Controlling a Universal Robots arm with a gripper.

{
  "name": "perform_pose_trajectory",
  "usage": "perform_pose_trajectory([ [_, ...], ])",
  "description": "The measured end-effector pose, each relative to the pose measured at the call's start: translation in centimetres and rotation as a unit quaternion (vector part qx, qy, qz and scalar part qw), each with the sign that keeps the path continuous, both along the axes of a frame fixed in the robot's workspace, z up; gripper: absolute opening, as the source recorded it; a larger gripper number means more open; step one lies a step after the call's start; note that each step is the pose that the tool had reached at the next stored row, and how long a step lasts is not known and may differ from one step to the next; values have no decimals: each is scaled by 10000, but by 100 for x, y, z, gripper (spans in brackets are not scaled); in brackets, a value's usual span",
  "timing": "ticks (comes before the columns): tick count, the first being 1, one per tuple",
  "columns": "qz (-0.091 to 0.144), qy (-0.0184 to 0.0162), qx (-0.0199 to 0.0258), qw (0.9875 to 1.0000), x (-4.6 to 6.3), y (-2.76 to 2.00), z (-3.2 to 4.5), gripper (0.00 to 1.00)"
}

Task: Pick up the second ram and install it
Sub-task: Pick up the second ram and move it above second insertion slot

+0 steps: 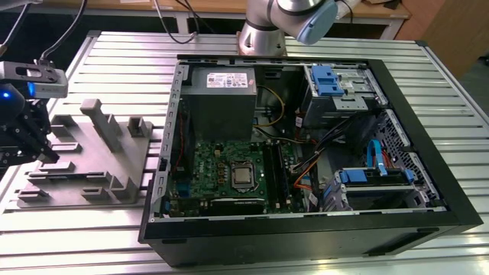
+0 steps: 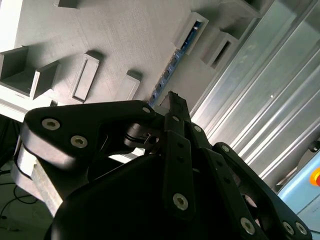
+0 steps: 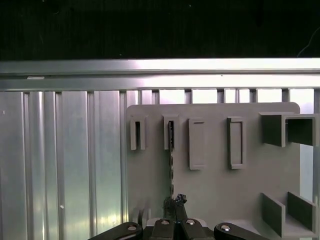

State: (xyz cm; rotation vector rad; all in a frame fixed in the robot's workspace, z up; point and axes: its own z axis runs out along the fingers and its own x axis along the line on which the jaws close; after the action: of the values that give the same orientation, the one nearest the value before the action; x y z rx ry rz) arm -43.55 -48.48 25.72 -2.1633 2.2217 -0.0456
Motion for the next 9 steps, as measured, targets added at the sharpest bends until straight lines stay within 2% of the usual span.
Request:
perform_pose_trajectory([
  [9,-6,0,0,10000,1,-3,-116,10],
])
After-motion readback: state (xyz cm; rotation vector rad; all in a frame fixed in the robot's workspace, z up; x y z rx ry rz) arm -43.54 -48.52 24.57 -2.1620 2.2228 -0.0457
